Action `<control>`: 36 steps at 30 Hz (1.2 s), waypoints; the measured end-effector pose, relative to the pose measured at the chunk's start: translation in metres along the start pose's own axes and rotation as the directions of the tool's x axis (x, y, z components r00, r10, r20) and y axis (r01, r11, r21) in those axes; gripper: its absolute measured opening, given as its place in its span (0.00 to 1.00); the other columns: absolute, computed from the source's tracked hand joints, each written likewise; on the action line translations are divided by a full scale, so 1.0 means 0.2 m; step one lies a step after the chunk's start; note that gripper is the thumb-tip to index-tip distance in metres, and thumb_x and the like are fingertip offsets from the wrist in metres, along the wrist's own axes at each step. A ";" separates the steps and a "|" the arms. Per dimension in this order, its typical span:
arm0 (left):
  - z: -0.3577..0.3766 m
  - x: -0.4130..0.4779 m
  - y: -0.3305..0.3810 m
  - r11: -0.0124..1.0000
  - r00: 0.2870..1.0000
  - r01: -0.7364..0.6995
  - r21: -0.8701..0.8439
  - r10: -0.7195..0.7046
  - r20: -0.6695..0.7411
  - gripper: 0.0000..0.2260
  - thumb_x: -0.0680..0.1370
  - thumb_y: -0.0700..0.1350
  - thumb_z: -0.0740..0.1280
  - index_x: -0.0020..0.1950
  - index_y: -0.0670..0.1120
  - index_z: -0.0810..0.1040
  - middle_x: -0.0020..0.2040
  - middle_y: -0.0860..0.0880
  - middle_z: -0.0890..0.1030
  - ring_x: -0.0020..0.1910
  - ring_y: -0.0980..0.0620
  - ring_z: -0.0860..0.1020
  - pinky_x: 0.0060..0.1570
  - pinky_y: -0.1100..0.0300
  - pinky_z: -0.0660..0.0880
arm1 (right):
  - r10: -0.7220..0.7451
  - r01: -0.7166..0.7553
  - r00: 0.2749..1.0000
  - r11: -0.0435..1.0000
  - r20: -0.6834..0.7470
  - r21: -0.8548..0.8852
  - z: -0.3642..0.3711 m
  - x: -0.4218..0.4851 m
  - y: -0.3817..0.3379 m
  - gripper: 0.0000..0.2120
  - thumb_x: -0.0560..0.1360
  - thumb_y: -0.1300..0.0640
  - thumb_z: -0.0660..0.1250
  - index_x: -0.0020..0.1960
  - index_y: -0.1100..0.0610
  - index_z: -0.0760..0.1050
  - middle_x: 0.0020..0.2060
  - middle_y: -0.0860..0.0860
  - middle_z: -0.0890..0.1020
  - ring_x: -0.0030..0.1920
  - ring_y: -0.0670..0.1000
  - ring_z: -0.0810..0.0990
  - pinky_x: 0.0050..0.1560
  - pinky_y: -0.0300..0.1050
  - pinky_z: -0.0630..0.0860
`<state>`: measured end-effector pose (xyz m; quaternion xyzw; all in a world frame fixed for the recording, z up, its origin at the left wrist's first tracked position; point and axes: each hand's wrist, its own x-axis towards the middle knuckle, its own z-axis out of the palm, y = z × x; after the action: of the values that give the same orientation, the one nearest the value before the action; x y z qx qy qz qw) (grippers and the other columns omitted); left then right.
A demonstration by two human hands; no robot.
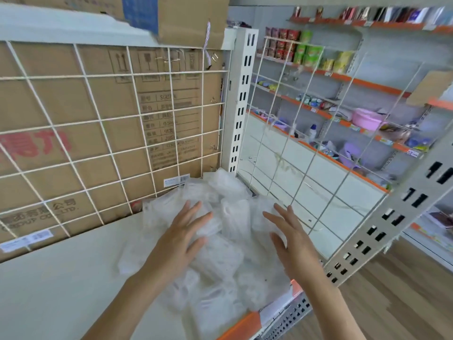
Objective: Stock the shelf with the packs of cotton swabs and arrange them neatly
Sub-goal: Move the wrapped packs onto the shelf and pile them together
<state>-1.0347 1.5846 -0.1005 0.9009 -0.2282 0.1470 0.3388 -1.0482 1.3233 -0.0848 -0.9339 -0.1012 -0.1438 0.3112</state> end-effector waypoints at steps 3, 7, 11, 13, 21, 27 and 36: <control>-0.01 0.00 0.00 1.000 1.000 -0.009 0.007 0.009 0.009 0.19 0.79 0.54 0.61 0.69 0.58 0.67 0.74 0.59 0.57 0.73 0.67 0.45 0.66 0.65 0.53 | 0.021 -0.021 1.000 1.000 -0.001 -0.011 -0.01 0.00 0.01 0.21 0.77 0.67 0.62 0.66 0.49 0.72 0.72 0.47 0.64 0.61 0.44 0.69 0.46 0.19 0.65; -0.04 -0.03 -0.01 0.994 0.997 -0.076 0.077 0.077 -0.013 0.26 0.78 0.65 0.51 0.70 0.54 0.70 0.74 0.53 0.63 0.75 0.56 0.54 0.69 0.57 0.57 | 0.038 -0.039 0.997 0.999 -0.066 -0.022 -0.02 -0.03 -0.04 0.21 0.76 0.65 0.63 0.66 0.50 0.72 0.70 0.48 0.67 0.60 0.49 0.75 0.49 0.32 0.69; -0.13 -0.11 -0.03 0.990 0.995 -0.101 0.094 0.103 -0.014 0.24 0.79 0.64 0.51 0.70 0.55 0.68 0.72 0.52 0.66 0.72 0.53 0.61 0.68 0.62 0.56 | 0.019 -0.025 0.989 0.999 -0.145 -0.041 -0.03 -0.13 -0.11 0.18 0.75 0.64 0.66 0.63 0.52 0.75 0.65 0.51 0.73 0.59 0.53 0.76 0.47 0.39 0.70; -0.20 -0.19 -0.05 0.993 0.996 -0.088 0.080 0.089 -0.011 0.25 0.79 0.64 0.50 0.70 0.53 0.70 0.71 0.53 0.66 0.71 0.53 0.62 0.68 0.64 0.55 | 0.035 -0.044 0.984 0.998 -0.175 -0.049 -0.04 -0.19 -0.17 0.15 0.76 0.59 0.65 0.63 0.53 0.75 0.64 0.51 0.74 0.63 0.54 0.74 0.51 0.40 0.69; -0.58 -0.67 -0.17 0.991 0.999 -0.027 0.129 0.031 -0.027 0.29 0.77 0.67 0.48 0.68 0.51 0.72 0.69 0.55 0.67 0.68 0.54 0.64 0.66 0.56 0.62 | 0.116 -0.114 0.953 0.993 -0.280 0.026 0.08 -0.59 -0.52 0.17 0.75 0.45 0.60 0.60 0.50 0.76 0.62 0.49 0.75 0.57 0.47 0.75 0.45 0.45 0.74; -0.91 -1.10 -0.25 0.984 0.997 0.055 0.170 -0.046 -0.055 0.25 0.75 0.59 0.55 0.69 0.51 0.71 0.69 0.54 0.67 0.69 0.54 0.63 0.66 0.58 0.58 | 0.167 -0.166 0.946 0.986 -0.278 0.029 0.23 -0.90 -0.81 0.15 0.75 0.61 0.68 0.61 0.53 0.76 0.62 0.50 0.76 0.64 0.51 0.73 0.53 0.44 0.70; -1.28 -1.71 -0.28 0.932 0.950 0.295 0.210 -0.262 -0.172 0.25 0.75 0.59 0.55 0.68 0.51 0.72 0.67 0.55 0.69 0.67 0.53 0.66 0.64 0.52 0.63 | 0.078 -0.067 0.989 0.994 -0.129 0.085 0.43 -1.04 -1.13 0.16 0.74 0.62 0.68 0.61 0.52 0.76 0.63 0.50 0.74 0.56 0.46 0.73 0.46 0.42 0.67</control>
<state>-1.3261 1.9013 -0.0875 0.9450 -0.0545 0.1864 0.2632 -1.2888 1.5315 -0.0949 -0.9121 -0.0522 -0.1896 0.3597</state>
